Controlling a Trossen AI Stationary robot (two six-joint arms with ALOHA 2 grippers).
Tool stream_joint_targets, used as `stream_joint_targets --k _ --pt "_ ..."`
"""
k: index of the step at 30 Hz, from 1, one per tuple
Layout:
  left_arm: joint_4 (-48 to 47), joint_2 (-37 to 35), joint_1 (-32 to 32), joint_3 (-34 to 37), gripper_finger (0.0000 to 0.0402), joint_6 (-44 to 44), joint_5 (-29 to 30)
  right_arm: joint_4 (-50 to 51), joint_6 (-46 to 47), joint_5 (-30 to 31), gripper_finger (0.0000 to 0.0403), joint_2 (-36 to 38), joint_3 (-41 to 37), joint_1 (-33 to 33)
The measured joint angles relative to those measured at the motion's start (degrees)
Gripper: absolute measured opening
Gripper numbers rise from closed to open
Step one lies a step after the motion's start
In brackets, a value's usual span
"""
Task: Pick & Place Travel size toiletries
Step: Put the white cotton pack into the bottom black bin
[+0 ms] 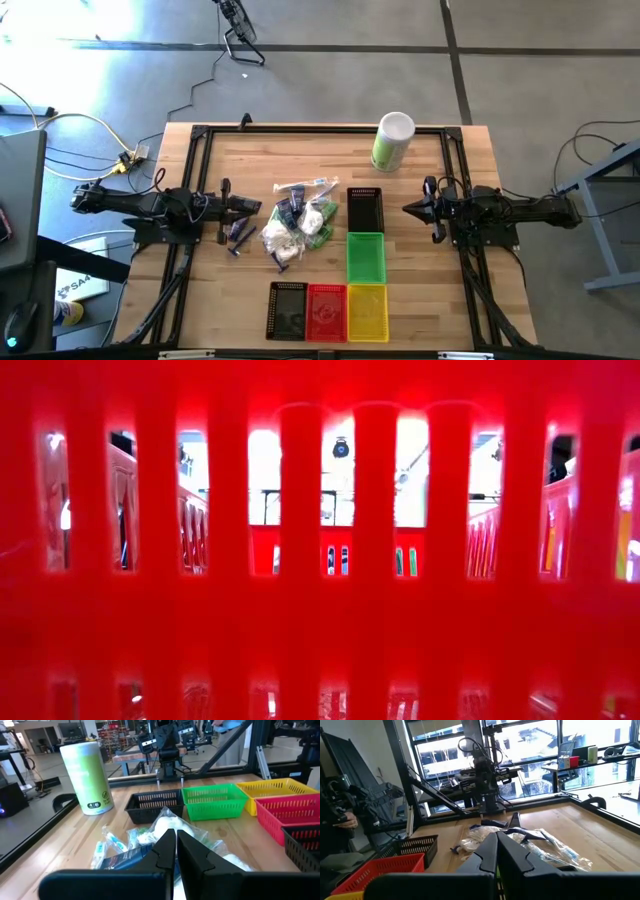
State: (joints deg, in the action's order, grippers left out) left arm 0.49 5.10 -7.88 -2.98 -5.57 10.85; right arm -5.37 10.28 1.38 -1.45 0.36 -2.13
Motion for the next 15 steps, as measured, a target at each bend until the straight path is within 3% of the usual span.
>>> stream_joint_targets --k 15 --pt "3.7 0.0 0.0 0.0 0.0012 5.0 0.7 0.0 1.9 0.2 0.0002 0.0 0.0 0.0"
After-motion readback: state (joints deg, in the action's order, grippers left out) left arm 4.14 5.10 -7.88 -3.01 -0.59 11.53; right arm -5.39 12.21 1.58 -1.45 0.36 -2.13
